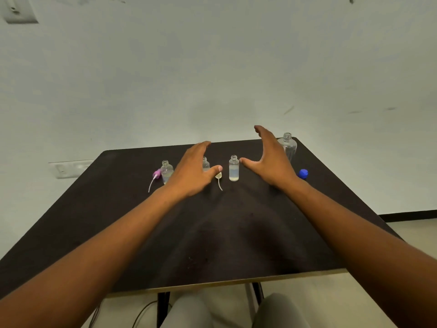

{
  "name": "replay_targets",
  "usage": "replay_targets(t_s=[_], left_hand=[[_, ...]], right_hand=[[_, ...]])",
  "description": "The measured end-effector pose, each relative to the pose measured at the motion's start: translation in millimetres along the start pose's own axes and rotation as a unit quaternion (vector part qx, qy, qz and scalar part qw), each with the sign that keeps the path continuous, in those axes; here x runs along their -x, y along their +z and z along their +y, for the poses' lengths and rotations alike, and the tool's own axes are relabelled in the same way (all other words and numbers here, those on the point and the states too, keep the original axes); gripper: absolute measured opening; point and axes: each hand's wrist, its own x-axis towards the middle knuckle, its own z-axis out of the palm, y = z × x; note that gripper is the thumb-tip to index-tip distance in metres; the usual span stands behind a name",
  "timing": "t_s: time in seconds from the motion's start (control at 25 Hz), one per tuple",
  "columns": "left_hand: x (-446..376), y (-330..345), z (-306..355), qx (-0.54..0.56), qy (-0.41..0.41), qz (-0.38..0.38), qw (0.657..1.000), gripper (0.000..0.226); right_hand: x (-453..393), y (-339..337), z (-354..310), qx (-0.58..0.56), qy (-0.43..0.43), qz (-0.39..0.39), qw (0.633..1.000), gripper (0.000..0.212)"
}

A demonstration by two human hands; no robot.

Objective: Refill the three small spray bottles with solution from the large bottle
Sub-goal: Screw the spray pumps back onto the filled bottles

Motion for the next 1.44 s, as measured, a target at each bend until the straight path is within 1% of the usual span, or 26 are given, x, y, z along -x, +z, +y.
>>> replay_targets(t_s=[0.12,0.24,0.44,0.56,0.64,0.8,0.92,1.04,1.16,1.28,1.44], left_hand=[[7.6,-9.0,-9.0,-0.003,0.0,0.0,1.0,0.077],[5.1,-9.8,-18.8,-0.01,0.003,-0.006,1.0,0.078],[-16.3,5.4,-35.8,-0.023,0.027,-0.017,0.999,0.078],[-28.6,16.5,-44.1,-0.029,0.042,-0.017,0.999,0.077],[-37.2,24.6,-50.3,-0.043,0.051,-0.022,0.998,0.077],[-50.9,37.7,-56.8,-0.057,0.064,-0.034,0.996,0.079],[-56.4,41.0,-57.3,-0.064,0.083,-0.04,0.994,0.08],[-61.2,40.2,-52.7,-0.088,0.096,-0.055,0.99,0.08],[-67.4,34.4,-41.6,-0.12,0.089,-0.083,0.985,0.079],[-78.8,30.0,-28.3,-0.157,0.081,-0.136,0.975,0.074],[-102.6,36.0,-10.3,-0.24,0.067,-0.209,0.946,0.068]], right_hand=[[0.4,17.2,-5.0,-0.019,0.033,-0.022,0.999,0.099],[-5.1,33.6,0.5,-0.046,0.084,-0.031,0.995,0.1],[-14.9,69.5,18.3,-0.13,0.159,-0.06,0.977,0.097],[-20.7,86.5,27.1,-0.165,0.183,-0.069,0.967,0.091],[-24.8,94.8,32.3,-0.176,0.187,-0.073,0.964,0.083],[-27.8,103.0,38.8,-0.149,0.167,-0.078,0.971,0.055],[-26.8,101.9,38.2,-0.154,0.162,-0.077,0.972,0.043],[-23.5,95.6,36.2,-0.165,0.163,-0.071,0.97,0.04],[-16.4,82.2,33.6,-0.167,0.158,-0.062,0.971,0.038],[-10.2,65.9,32.8,-0.172,0.153,-0.059,0.971,0.04],[-6.6,46.0,33.1,-0.179,0.15,-0.058,0.971,0.042]])
